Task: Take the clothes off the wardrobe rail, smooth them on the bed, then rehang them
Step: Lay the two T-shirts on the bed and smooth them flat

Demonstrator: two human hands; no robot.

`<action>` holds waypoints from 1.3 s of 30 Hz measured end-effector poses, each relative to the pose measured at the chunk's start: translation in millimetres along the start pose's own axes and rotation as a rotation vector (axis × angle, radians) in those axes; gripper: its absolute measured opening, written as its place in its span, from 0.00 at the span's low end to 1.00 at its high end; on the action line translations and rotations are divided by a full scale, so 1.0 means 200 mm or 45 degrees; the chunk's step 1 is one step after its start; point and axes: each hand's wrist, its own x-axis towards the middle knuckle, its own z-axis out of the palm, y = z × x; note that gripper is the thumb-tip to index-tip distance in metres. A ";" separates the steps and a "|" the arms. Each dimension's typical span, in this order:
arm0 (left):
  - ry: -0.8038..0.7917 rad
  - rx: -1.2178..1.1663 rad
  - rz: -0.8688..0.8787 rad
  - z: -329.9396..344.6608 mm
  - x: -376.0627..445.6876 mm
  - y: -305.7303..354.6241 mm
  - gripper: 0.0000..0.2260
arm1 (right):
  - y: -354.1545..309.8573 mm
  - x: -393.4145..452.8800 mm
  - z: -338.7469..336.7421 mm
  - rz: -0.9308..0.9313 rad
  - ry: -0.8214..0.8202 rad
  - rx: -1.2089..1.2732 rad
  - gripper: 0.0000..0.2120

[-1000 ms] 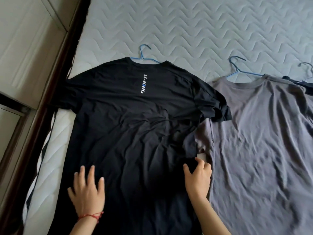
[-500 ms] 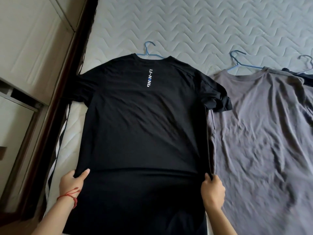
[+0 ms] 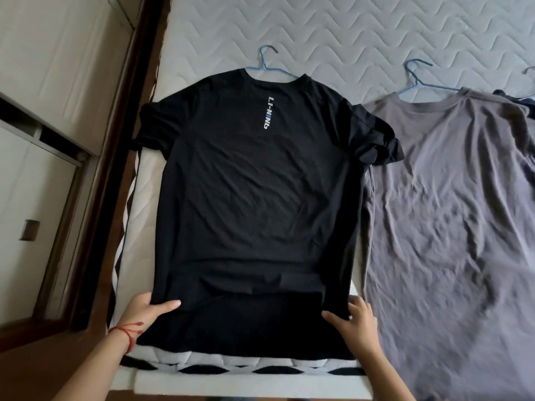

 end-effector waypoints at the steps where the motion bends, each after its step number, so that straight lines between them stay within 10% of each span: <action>1: 0.012 0.019 0.020 0.00 0.00 -0.01 0.14 | -0.01 -0.02 -0.01 -0.013 0.018 0.059 0.07; 17: 0.039 -0.025 -0.338 0.08 -0.19 -0.28 0.08 | 0.21 -0.18 -0.01 0.395 -0.321 0.440 0.04; 24: 0.020 0.151 -0.513 0.04 -0.13 -0.38 0.27 | 0.23 -0.15 -0.05 0.442 -0.311 -0.267 0.09; 31: 0.555 0.851 0.280 0.17 -0.14 -0.14 0.23 | -0.06 -0.08 -0.08 0.050 0.225 -0.347 0.09; 39: 0.398 0.901 0.847 0.42 0.12 0.33 0.24 | -0.45 0.42 -0.01 -0.499 0.397 -0.453 0.17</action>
